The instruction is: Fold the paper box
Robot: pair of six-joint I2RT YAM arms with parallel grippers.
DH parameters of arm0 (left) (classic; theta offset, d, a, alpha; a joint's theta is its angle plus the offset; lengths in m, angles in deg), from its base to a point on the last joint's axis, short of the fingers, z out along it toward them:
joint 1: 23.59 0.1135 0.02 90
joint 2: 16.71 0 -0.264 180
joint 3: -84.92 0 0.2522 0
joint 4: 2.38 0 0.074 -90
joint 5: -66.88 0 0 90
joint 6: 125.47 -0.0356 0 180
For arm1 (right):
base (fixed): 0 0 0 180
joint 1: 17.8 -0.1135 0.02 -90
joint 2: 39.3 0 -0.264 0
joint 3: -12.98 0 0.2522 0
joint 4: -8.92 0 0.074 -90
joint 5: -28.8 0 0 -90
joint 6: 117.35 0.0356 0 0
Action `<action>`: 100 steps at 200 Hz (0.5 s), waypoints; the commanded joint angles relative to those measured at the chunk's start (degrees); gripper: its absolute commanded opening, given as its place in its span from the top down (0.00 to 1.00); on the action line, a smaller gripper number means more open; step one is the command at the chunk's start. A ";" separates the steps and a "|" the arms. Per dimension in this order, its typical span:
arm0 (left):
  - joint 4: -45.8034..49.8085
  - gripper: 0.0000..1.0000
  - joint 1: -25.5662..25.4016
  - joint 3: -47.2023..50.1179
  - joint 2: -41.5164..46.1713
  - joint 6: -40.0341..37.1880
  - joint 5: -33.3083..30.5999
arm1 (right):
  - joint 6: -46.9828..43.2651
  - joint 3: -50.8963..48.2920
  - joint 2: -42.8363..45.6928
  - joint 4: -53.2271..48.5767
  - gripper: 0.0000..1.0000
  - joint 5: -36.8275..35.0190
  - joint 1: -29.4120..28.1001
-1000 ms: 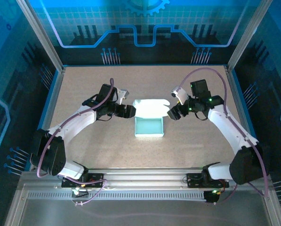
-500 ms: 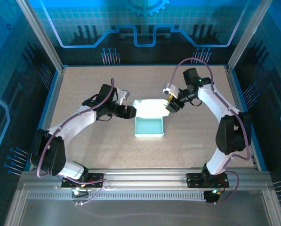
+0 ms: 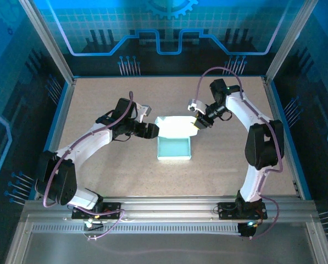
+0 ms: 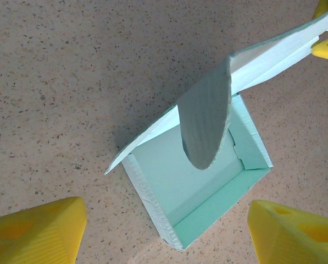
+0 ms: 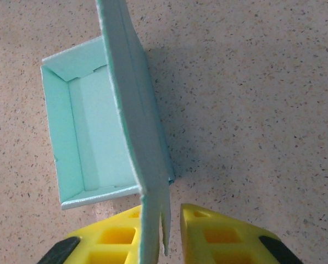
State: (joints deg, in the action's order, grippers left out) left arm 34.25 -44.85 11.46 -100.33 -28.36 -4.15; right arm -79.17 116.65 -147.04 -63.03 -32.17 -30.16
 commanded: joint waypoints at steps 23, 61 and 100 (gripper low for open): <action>0.84 0.22 0.37 -0.07 0.90 -0.38 1.43 | -1.40 2.54 -2.02 -3.22 0.87 1.62 -0.74; 0.91 0.22 0.39 0.03 1.18 -0.50 1.34 | -1.38 3.17 -2.21 -3.67 1.00 1.37 -1.01; 0.43 0.22 0.49 -0.36 1.21 -0.63 1.33 | -1.50 1.39 0.23 -2.31 1.00 -1.34 -1.85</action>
State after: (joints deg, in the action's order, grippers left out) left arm 34.25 -44.81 11.46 -100.33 -28.36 -4.15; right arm -79.95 118.26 -148.62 -64.83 -32.49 -30.75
